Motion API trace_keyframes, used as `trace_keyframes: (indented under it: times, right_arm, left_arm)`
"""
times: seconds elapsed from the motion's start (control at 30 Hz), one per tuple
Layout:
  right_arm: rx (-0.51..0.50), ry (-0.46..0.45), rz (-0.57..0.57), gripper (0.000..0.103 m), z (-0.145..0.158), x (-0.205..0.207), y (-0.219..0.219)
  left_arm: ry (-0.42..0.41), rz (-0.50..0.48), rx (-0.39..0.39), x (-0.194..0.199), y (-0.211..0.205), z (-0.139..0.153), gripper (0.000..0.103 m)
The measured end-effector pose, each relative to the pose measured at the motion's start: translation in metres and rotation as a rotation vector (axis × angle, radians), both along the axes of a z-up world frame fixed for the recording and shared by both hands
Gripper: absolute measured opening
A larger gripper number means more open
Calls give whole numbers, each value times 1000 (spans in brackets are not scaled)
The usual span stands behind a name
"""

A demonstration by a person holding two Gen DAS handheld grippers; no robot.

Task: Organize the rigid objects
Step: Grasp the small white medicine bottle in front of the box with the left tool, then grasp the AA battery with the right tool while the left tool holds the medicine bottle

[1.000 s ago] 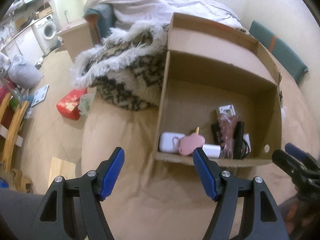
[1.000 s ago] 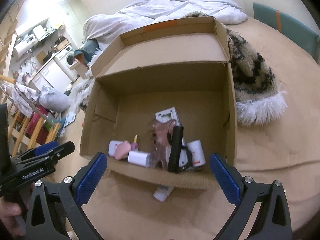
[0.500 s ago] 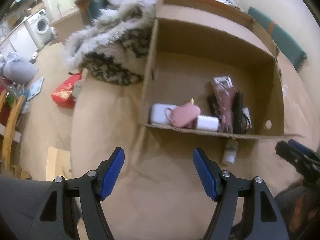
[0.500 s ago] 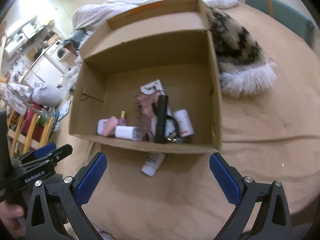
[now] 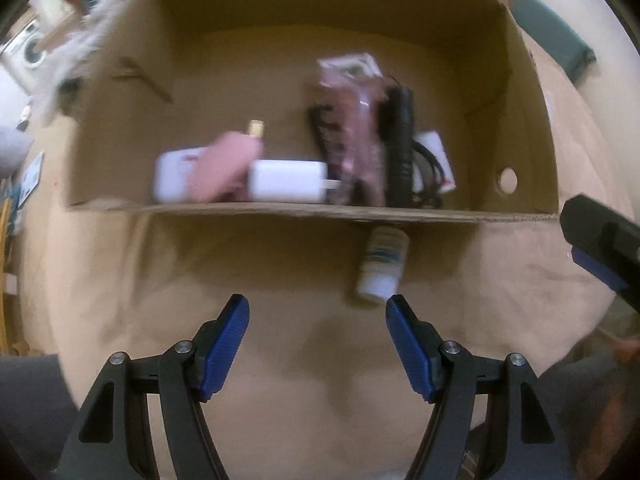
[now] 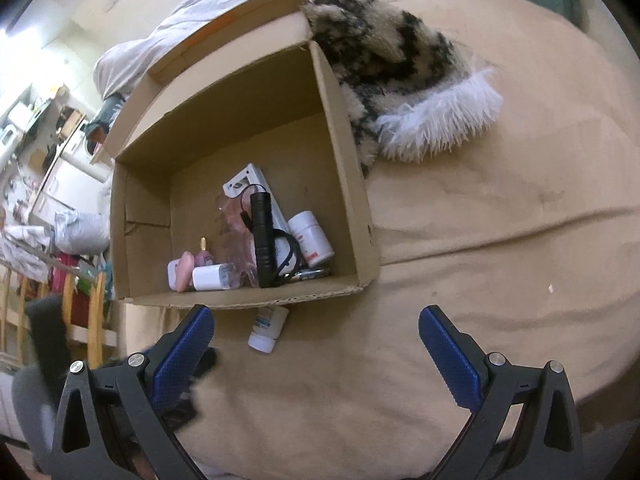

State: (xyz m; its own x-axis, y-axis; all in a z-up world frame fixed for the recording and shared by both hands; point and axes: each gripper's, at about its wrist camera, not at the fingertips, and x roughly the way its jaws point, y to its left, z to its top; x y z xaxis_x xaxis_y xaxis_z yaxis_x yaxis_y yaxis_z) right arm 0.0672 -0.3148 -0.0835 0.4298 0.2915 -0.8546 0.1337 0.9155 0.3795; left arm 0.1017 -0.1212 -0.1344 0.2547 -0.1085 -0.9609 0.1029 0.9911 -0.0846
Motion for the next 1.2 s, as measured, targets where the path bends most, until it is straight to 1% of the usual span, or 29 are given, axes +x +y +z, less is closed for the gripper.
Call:
trace_keyframes:
  times: [0.17, 0.23, 0.27, 0.33, 0.4, 0.43, 0.47, 0.5, 0.6, 0.77, 0.87, 0.97, 1.1, 1.2]
  right_arm:
    - [28, 21, -27, 103, -6, 3, -6]
    - [33, 24, -38, 103, -7, 3, -9]
    - [38, 27, -44, 103, -8, 3, -11]
    - [48, 34, -55, 103, -10, 3, -13]
    - [57, 47, -63, 103, -14, 4, -15]
    - [58, 52, -66, 103, -16, 5, -17]
    - [59, 57, -71, 103, -17, 5, -17]
    - [60, 59, -74, 103, -18, 6, -17]
    - [46, 59, -69, 103, -18, 7, -15]
    - [22, 66, -45, 103, -21, 7, -8]
    - [1, 79, -35, 103, -24, 6, -5]
    - [-17, 91, -18, 103, -28, 6, 0]
    - [-46, 109, 2, 103, -34, 9, 9]
    - [-69, 125, 37, 103, -41, 15, 23]
  left_arm:
    - [11, -56, 19, 19, -28, -15, 67]
    - [11, -76, 32, 24, -36, -19, 60]
    - [16, -89, 37, 27, -40, -22, 58]
    - [29, -111, 40, 30, -46, -27, 51]
    - [39, -122, 48, 32, -49, -32, 46]
    - [41, -123, 54, 33, -49, -34, 38]
    - [41, -124, 57, 33, -49, -35, 33]
    - [41, -128, 54, 33, -47, -36, 25]
    - [41, -139, 50, 31, -41, -33, 24]
    - [57, -132, 81, 20, -16, -27, 24]
    - [51, -108, 91, 14, 4, -16, 24]
    - [45, -79, 83, 10, 25, -1, 24]
    - [-1, -47, 86, 5, 51, 27, 24]
    - [-27, 9, 69, 3, 72, 44, 24]
